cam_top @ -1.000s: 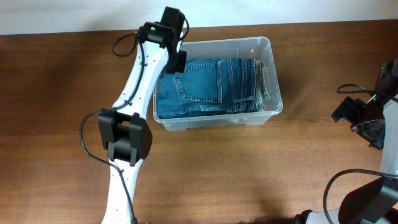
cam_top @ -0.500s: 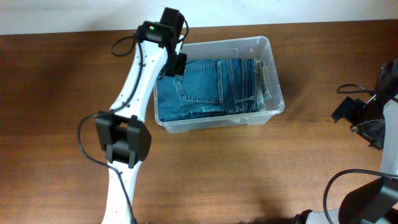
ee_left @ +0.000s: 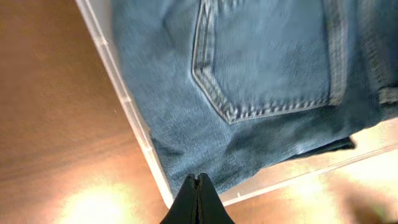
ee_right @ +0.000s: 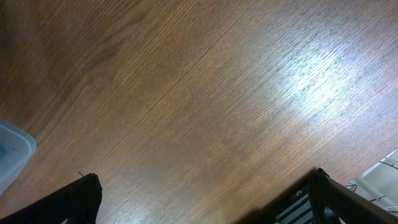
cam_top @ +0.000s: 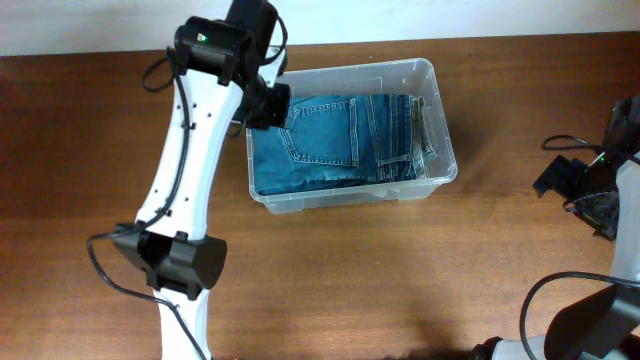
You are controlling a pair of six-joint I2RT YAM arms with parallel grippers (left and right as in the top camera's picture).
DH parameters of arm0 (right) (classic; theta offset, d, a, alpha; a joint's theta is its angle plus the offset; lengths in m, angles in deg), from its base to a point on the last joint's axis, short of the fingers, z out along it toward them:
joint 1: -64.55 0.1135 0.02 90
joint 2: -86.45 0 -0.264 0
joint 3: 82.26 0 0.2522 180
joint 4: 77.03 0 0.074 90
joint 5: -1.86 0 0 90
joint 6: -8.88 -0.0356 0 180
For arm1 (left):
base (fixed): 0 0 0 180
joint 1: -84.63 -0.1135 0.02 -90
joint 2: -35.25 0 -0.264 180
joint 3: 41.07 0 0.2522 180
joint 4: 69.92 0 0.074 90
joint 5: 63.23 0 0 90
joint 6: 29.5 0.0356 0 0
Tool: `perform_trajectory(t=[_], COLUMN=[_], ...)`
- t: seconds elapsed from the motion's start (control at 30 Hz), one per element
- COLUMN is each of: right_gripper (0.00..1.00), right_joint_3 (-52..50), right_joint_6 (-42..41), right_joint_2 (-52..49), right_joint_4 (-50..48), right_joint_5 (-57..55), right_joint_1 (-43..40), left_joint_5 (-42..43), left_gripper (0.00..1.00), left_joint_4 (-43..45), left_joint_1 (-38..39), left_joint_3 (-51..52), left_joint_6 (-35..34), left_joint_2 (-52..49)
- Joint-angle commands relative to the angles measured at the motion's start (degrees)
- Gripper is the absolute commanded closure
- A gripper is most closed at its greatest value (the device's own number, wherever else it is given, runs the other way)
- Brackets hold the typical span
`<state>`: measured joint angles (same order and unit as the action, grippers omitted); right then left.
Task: Pack container
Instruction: 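Press the dark jeans flat along the container's left side with the left gripper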
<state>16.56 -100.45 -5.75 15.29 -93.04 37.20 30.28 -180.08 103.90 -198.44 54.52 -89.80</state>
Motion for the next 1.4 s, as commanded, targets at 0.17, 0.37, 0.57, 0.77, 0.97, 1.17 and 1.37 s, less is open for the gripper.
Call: perform_trajectory(t=[0.17, 0.37, 0.57, 0.77, 0.97, 1.17, 1.37], right_gripper=[0.02, 0.02, 0.02, 0.02, 0.02, 0.02, 0.02], right_joint_3=[0.0, 0.0, 0.0, 0.0, 0.0, 0.0, 0.0], right_joint_6=[-0.5, -0.5, -0.5, -0.5, -0.5, -0.5, -0.5], right_joint_2=[0.0, 0.0, 0.0, 0.0, 0.0, 0.0, 0.0], right_joint_4=[0.0, 0.0, 0.0, 0.0, 0.0, 0.0, 0.0], right_joint_5=[-0.1, -0.1, -0.1, -0.1, -0.1, -0.1, -0.1], right_joint_1=[0.0, 0.0, 0.0, 0.0, 0.0, 0.0, 0.0], left_joint_5=[1.9, 1.9, 1.6, 1.2, 1.2, 1.2, 1.2], left_gripper=[0.99, 0.99, 0.99, 0.99, 0.99, 0.99, 0.99], left_joint_4=[7.2, 17.6, 25.4, 29.8, 25.1, 20.9, 22.3], left_joint_1=[0.2, 0.2, 0.2, -0.9, -1.8, -1.8, -1.8], left_joint_3=[16.8, 28.8, 33.8, 33.4, 27.4, 16.7, 15.9], left_joint_6=[0.2, 0.0, 0.1, 2.9, 3.1, 4.5, 3.7], left_joint_2=[-0.9, -0.9, -0.9, -0.9, -0.9, -0.8, -1.0])
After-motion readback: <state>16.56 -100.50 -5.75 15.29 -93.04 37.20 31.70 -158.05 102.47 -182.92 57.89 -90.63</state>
